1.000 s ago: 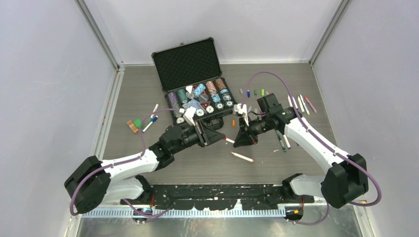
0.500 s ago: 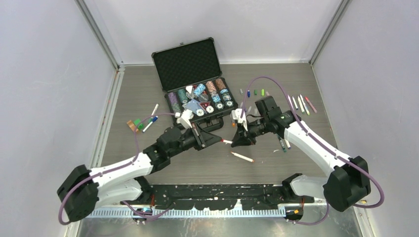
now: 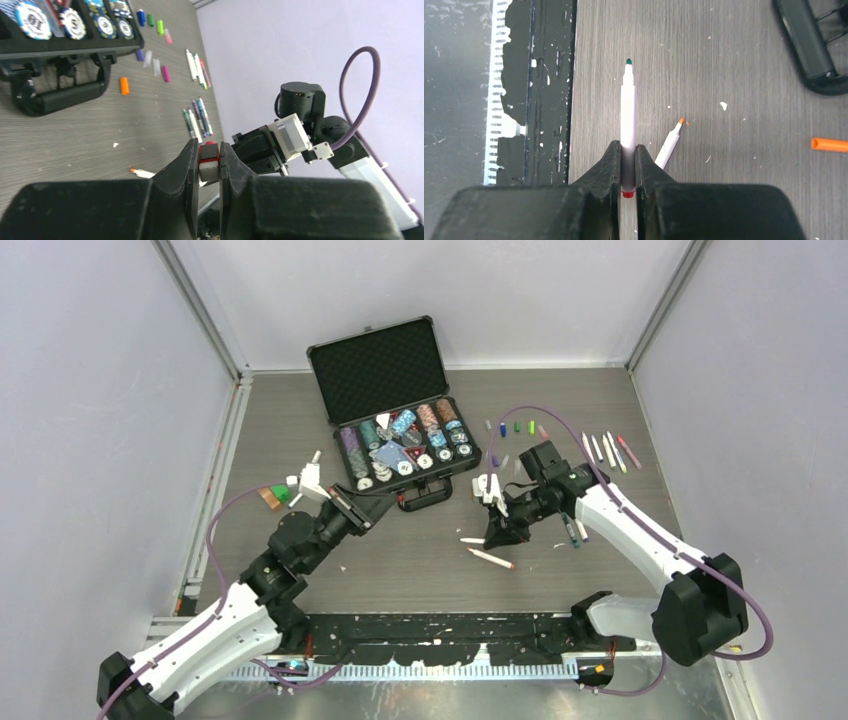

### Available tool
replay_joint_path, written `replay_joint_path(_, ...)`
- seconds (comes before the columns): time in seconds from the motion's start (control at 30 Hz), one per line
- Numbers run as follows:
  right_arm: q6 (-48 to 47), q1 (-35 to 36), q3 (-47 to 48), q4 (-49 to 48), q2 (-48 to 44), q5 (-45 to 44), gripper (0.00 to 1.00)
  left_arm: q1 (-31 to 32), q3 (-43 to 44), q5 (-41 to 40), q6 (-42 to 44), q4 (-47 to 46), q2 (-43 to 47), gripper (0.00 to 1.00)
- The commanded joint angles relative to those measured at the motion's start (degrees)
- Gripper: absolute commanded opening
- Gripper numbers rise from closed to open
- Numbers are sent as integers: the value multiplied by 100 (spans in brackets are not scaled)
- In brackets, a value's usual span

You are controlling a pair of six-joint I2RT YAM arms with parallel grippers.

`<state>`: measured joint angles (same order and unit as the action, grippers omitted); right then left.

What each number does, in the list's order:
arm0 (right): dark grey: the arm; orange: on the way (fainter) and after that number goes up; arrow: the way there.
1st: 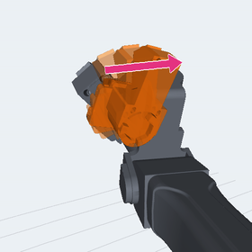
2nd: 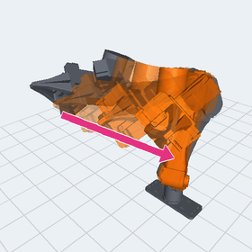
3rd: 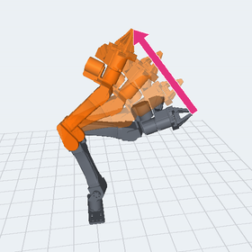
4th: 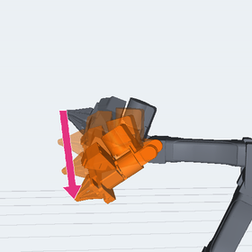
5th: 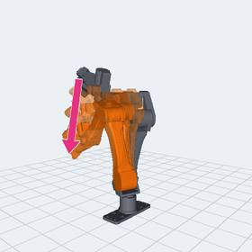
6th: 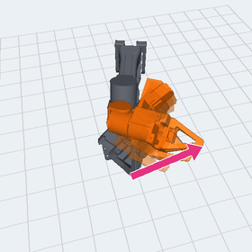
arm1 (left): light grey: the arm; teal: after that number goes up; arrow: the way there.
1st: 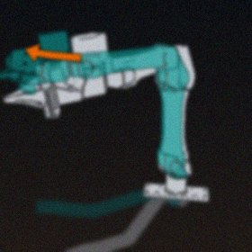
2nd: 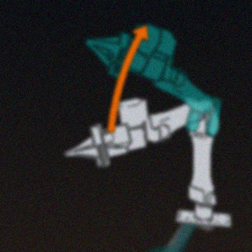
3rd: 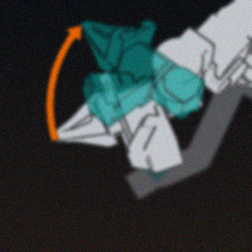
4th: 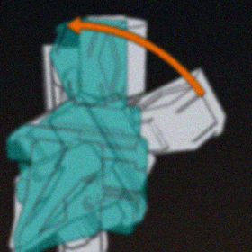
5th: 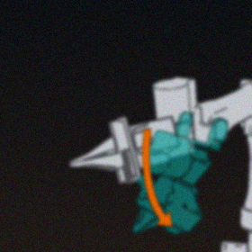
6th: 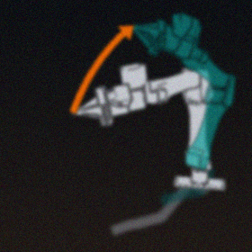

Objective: Open the pen caps
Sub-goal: Place the pen at the center of the board.

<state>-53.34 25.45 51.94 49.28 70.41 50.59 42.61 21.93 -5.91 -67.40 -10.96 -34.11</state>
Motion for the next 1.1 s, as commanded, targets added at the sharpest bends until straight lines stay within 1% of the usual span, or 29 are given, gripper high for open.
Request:
replay_joint_path(0.0, -227, -24, 145, 377, 275, -287, 0, -42, 158, -192, 499, 642, 109, 0)
replay_joint_path(0.07, -216, -83, 189, 418, 476, -529, 1, -42, 247, -154, 628, 890, 104, 0)
replay_joint_path(0.17, -44, -141, 187, 313, 668, -790, 0, -51, 240, -91, 723, 1020, 125, 0)
replay_joint_path(0.4, 155, -146, 90, 69, 1146, -1545, 1, -51, 20, -33, 703, 1005, 197, 0)
replay_joint_path(0.53, 456, -147, 164, -65, 1564, -1851, 0, -59, -60, -33, 706, 1007, 271, 0)
replay_joint_path(0.7, 821, -157, 158, -366, 1755, -2167, 1, -60, -148, 5, 700, 984, 311, 0)
replay_joint_path(0.87, 913, -180, 126, -467, 1949, -2347, 5, -60, -232, 125, 652, 831, 191, 0)
replay_joint_path(1.0, 911, -182, 237, -313, 2219, -2439, 8, -60, -254, 218, 619, 705, 63, 0)
replay_joint_path(1.07, 913, -182, 269, -273, 2309, -2448, 11, -60, -252, 243, 614, 661, 25, 0)
